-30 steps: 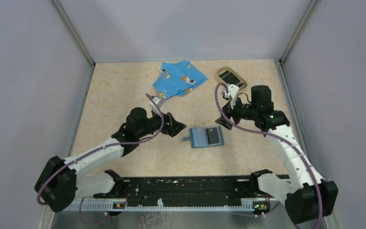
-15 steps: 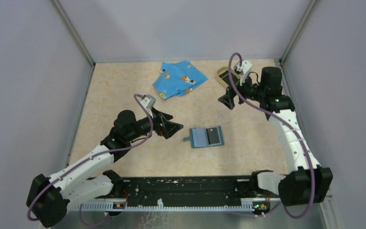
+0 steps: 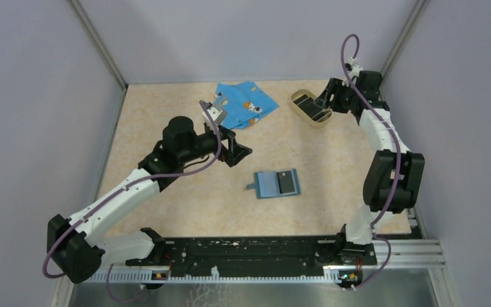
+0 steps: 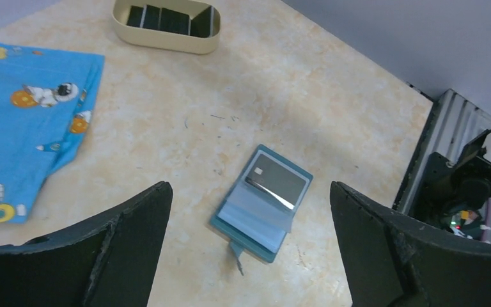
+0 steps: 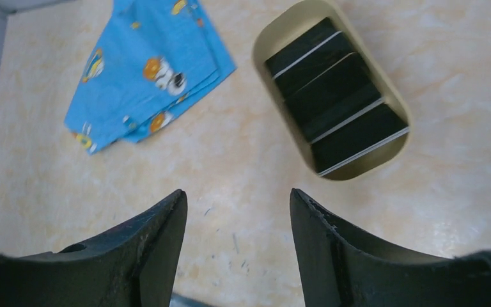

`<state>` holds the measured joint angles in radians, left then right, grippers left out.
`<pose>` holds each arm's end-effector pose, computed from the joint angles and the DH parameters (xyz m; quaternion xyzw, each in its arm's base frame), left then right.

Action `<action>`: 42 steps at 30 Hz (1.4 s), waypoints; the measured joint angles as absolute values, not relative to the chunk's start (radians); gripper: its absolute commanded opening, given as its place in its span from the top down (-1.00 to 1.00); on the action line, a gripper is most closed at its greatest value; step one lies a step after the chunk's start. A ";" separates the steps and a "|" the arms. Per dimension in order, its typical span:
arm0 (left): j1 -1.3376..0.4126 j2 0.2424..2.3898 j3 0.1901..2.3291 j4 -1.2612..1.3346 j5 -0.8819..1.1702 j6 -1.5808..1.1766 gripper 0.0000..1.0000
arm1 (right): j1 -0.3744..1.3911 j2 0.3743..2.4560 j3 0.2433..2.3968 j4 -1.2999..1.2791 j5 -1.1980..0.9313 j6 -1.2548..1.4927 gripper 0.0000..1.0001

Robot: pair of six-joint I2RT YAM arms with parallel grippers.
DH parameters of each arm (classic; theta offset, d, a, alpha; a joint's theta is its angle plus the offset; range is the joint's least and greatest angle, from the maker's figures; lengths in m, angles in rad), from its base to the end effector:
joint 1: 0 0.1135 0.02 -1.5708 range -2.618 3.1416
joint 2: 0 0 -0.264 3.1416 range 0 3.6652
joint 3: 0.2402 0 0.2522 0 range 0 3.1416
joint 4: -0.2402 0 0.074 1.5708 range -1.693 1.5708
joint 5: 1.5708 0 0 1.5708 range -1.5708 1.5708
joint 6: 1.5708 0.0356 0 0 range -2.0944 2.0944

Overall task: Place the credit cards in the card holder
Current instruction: Move the storage box to the center of the board.

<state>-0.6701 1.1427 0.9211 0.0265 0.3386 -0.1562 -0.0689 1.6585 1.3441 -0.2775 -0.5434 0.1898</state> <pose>0.2028 -0.1758 0.3375 0.2970 0.7094 -0.3705 0.5209 0.3817 -0.0079 0.2995 -0.0154 0.8594 0.2638 0.4378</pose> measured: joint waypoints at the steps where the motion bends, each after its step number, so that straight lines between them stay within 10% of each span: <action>1: -0.670 1.147 0.941 0.008 0.331 -0.134 -0.98 | -0.080 1.685 1.369 -0.272 -0.517 0.212 -0.23; 20: -0.669 0.989 0.831 -0.023 0.070 0.065 -0.98 | 0.055 1.885 1.570 -0.444 -0.630 -0.224 -0.43; 42: -0.668 0.986 0.831 -0.023 0.072 0.068 -0.98 | 0.104 2.236 2.022 -0.674 -0.372 -0.446 -0.24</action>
<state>-0.6678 0.9863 0.8310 -0.0231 0.0723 0.0677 0.1040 2.2356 2.0224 -0.6743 -0.3717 -0.4458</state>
